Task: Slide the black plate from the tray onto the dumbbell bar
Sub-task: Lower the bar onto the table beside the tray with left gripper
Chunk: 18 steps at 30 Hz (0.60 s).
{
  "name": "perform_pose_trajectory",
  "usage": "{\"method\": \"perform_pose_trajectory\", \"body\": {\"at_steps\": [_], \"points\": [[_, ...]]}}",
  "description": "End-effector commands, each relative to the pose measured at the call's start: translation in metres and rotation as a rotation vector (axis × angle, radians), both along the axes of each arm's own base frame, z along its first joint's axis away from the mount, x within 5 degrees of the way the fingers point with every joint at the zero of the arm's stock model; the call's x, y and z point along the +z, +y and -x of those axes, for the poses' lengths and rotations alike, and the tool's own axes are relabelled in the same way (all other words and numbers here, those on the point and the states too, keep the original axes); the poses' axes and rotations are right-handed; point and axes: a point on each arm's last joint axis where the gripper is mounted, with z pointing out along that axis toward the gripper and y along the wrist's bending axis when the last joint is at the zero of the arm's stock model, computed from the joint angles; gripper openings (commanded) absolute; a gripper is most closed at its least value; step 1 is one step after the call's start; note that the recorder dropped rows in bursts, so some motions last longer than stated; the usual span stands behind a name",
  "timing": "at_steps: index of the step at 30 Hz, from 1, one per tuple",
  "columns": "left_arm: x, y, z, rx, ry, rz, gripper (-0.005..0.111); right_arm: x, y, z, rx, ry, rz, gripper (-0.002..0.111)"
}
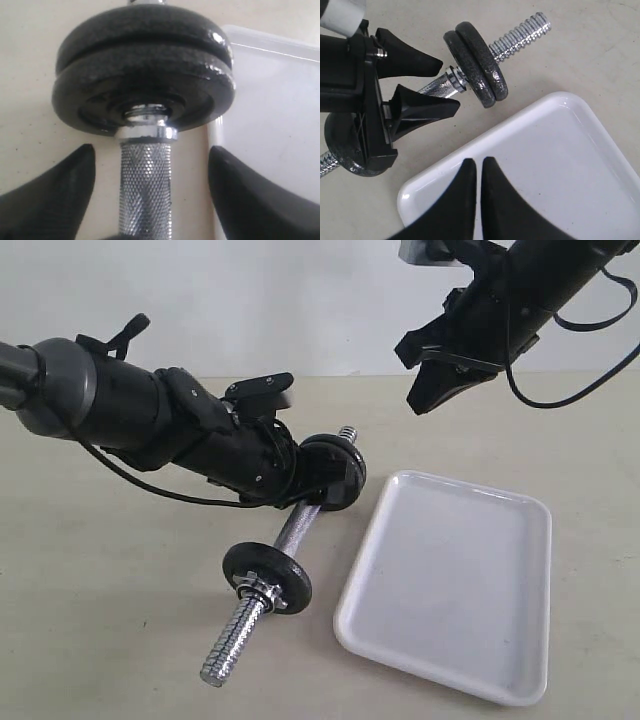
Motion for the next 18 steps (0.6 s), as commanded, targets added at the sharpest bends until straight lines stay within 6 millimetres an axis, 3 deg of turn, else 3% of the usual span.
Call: {"method": "perform_pose_trajectory", "body": {"at_steps": [1,7,12,18], "points": [[0.0038,-0.0036,0.0019,-0.013,-0.006,0.008,0.064,0.0089,-0.0024,0.0018,0.001,-0.021,-0.008,0.000],[0.0035,-0.0041,0.0029,-0.049,-0.014,-0.007,0.065,0.0089,-0.0024,0.0018,0.001,-0.021,-0.008,0.000],[0.0034,-0.0042,0.0031,-0.061,-0.018,-0.012,0.078,0.0089,-0.0024,0.0018,-0.001,-0.020,-0.008,0.000],[0.0034,-0.0042,0.0032,-0.053,-0.012,-0.007,0.079,0.0088,-0.0025,0.0021,-0.001,-0.015,-0.008,0.000]]}}
